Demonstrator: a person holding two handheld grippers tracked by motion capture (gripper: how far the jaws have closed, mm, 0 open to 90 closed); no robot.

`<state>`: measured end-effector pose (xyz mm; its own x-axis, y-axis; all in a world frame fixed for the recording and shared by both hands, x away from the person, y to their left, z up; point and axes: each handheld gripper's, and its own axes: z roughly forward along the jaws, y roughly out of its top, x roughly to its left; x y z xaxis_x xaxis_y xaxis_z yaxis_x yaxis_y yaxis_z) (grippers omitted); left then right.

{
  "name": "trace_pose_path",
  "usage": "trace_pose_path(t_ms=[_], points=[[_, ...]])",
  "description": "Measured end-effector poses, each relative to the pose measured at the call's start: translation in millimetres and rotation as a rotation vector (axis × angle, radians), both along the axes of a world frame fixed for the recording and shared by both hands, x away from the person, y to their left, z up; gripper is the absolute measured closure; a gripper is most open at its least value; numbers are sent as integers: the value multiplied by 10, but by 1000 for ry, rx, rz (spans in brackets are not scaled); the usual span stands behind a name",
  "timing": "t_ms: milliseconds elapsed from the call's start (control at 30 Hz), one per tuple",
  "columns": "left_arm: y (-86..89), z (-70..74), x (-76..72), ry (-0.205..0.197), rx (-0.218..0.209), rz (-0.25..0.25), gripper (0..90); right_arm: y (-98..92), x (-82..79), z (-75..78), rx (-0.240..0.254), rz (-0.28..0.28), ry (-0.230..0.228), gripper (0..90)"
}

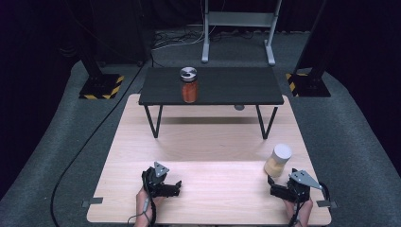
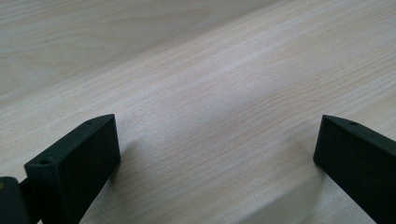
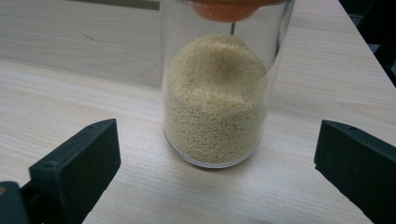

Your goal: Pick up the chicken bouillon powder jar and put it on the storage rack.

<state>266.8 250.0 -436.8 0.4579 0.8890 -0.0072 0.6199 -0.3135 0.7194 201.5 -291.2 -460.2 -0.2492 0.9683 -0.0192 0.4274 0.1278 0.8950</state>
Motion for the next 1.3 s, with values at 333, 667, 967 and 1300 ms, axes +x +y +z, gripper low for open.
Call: trace_pose_path(t_ms=[333,667,967,1300], points=[[-15,1,-8,1,0,9,0,59,23,23,-44,9,11,0],[-16,1,-9,0,0,9,1,22,44,33,-37,30,20,0],[-16,1,-8,0,0,9,1,-5,70,34,0,10,-18,0],[-17,0,-9,0,0,9,1,51,182,177,-21,32,-133,0]])
